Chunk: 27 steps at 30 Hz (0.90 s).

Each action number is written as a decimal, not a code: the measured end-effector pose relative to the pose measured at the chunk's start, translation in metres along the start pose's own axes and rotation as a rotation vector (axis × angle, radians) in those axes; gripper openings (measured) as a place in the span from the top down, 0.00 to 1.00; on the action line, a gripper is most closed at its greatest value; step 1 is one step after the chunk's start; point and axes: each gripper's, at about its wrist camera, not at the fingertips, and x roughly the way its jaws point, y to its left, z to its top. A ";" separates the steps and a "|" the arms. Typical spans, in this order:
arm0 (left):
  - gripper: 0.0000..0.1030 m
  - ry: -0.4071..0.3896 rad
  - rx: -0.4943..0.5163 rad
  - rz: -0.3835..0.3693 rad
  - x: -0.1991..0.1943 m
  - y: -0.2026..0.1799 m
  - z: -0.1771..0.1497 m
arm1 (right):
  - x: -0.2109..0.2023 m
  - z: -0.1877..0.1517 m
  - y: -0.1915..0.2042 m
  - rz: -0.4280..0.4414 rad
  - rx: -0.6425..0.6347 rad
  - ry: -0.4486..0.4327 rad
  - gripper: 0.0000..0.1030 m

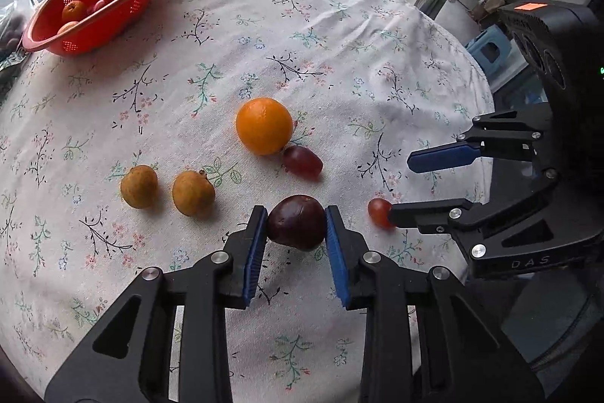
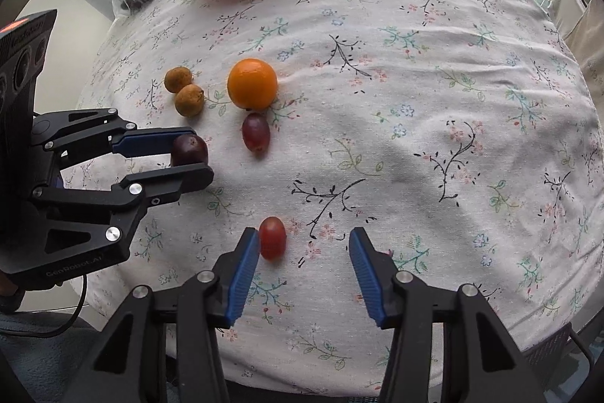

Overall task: Organize fruits
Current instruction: 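Grasp a dark plum with the left tool while the right tool approaches a small red tomato, then close the right tool on the small red tomato while the left tool lifts the plum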

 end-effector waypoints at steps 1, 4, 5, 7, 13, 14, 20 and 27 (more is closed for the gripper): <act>0.72 -0.003 -0.025 -0.017 -0.003 0.002 -0.003 | 0.001 0.000 0.001 0.001 -0.004 0.003 0.48; 0.72 -0.008 -0.103 -0.065 -0.008 0.010 -0.012 | 0.006 0.003 0.006 0.003 -0.011 0.009 0.49; 0.72 -0.009 -0.125 -0.072 -0.010 0.013 -0.015 | 0.008 0.003 0.008 0.003 -0.014 0.012 0.49; 0.72 -0.011 -0.156 -0.076 -0.012 0.017 -0.020 | 0.012 0.004 0.011 0.004 -0.020 0.018 0.49; 0.72 -0.023 -0.188 -0.043 -0.020 0.024 -0.030 | 0.018 0.006 0.023 -0.034 -0.072 0.025 0.52; 0.72 -0.025 -0.188 -0.037 -0.022 0.025 -0.032 | 0.019 0.006 0.025 -0.048 -0.084 0.026 0.55; 0.72 -0.031 -0.189 0.000 -0.027 0.029 -0.036 | 0.023 0.005 0.038 -0.133 -0.162 0.051 0.68; 0.72 -0.036 -0.205 0.008 -0.030 0.034 -0.043 | 0.023 0.004 0.044 -0.115 -0.135 0.058 0.82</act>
